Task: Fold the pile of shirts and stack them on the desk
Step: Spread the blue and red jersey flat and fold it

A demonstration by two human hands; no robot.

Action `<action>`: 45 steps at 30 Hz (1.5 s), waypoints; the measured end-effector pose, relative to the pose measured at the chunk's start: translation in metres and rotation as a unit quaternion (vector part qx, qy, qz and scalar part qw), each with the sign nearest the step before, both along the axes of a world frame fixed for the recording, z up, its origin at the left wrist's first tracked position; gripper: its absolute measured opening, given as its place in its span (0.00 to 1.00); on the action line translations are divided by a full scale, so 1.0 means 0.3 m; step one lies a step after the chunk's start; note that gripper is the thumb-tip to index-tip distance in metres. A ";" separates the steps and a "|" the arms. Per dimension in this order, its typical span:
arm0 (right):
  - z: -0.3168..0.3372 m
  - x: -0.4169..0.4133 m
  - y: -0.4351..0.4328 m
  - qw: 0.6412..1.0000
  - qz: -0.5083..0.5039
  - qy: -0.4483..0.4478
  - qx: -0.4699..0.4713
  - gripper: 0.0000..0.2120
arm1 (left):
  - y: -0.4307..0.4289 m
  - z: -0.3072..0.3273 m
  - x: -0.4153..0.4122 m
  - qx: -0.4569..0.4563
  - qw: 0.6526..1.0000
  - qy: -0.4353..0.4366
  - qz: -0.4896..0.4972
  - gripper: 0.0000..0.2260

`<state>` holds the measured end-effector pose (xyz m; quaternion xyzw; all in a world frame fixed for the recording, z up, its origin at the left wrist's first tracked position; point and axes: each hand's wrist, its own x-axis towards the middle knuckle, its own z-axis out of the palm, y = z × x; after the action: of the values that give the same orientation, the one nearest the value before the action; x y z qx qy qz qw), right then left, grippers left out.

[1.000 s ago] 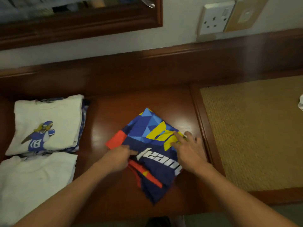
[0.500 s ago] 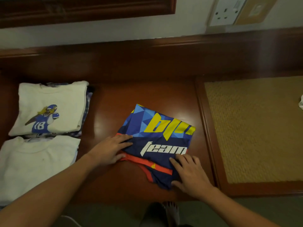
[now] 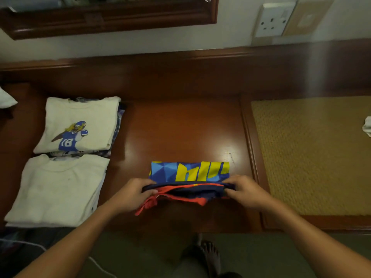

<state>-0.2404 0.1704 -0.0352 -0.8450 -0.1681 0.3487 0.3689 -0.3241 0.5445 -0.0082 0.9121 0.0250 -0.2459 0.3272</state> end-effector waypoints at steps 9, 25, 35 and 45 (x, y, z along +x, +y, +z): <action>0.162 0.204 -0.016 0.951 -0.149 0.246 0.114 0.08 | 0.004 0.221 0.196 -0.290 0.906 0.225 0.210 0.10; -0.208 0.288 0.162 0.943 -0.269 -0.088 -0.177 0.19 | -0.048 -0.262 0.178 -0.119 0.886 -0.024 0.448 0.03; -0.214 0.243 0.094 0.900 -0.327 -0.053 -0.282 0.19 | -0.091 -0.259 0.260 -0.154 0.895 -0.016 0.419 0.10; -0.159 0.150 0.148 0.938 -0.317 0.008 -0.141 0.08 | -0.186 -0.255 0.198 -0.041 0.925 -0.002 0.379 0.12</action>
<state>-0.1955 0.2148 -0.0830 -0.8950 0.1622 0.2403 0.3389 -0.2646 0.4886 -0.0848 0.8208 0.3576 -0.1021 0.4336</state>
